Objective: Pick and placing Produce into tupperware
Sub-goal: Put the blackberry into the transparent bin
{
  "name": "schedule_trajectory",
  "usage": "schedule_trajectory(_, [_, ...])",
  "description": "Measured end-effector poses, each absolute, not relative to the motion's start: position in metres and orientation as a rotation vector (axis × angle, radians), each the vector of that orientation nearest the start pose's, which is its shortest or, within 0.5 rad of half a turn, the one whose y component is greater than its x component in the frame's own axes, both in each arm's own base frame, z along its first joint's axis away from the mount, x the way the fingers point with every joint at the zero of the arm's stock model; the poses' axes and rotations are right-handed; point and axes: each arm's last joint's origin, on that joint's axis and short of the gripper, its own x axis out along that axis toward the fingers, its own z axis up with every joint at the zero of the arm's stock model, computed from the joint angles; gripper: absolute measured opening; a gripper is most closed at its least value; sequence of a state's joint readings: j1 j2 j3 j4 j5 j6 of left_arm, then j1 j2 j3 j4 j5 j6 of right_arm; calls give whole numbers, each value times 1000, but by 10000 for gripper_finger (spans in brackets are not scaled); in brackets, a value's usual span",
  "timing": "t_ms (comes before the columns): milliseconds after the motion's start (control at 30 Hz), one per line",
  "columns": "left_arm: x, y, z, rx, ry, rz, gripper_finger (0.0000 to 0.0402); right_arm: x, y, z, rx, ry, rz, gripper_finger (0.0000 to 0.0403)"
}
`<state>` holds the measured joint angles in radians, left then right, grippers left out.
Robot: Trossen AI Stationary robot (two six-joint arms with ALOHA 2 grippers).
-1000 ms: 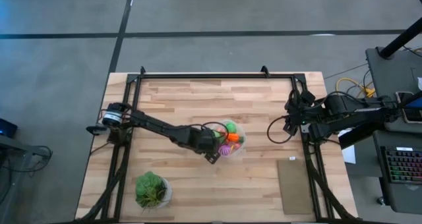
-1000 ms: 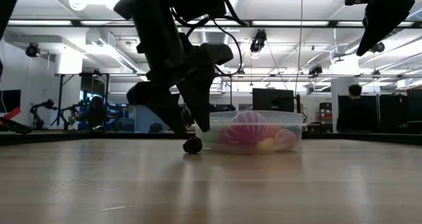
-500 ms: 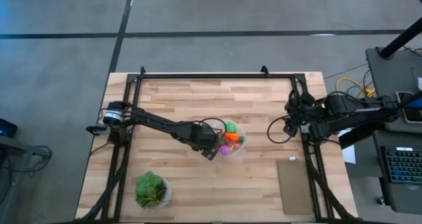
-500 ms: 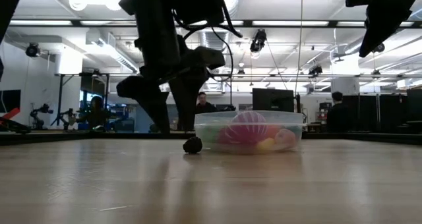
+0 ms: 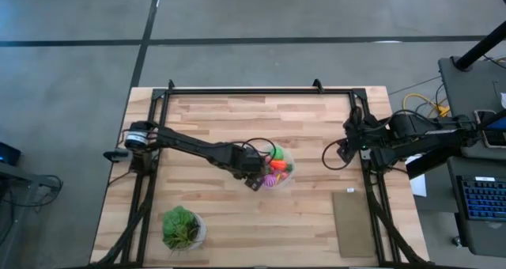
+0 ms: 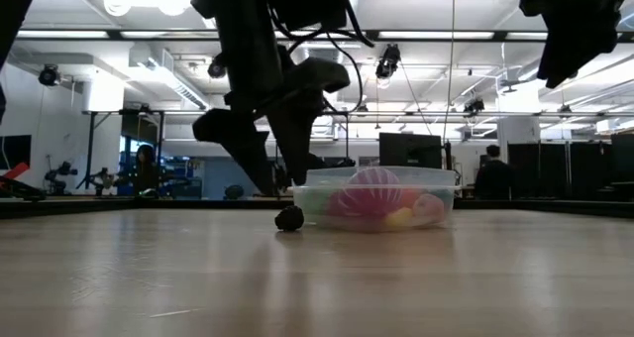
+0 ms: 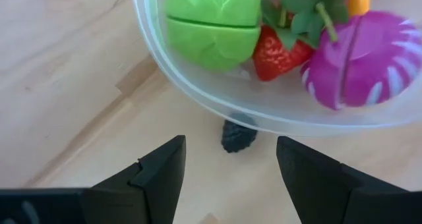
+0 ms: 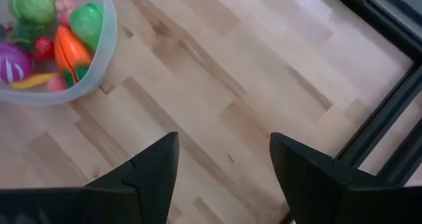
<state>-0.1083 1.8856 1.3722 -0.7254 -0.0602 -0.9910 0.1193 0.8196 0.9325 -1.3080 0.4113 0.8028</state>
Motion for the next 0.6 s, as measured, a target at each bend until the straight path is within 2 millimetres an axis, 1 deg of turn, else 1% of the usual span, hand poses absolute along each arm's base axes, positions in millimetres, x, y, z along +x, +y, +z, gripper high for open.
schedule_trajectory(267, [378,-40,179,-627,1197,497,223,112,2,296,459,946,-725,231])
schedule_trajectory(400, [381,-41,174,-617,1203,498,223,111,2,296,476,957,-714,231])
schedule_trajectory(600, [390,-42,169,-635,1138,472,223,111,2,296,477,960,-713,231])
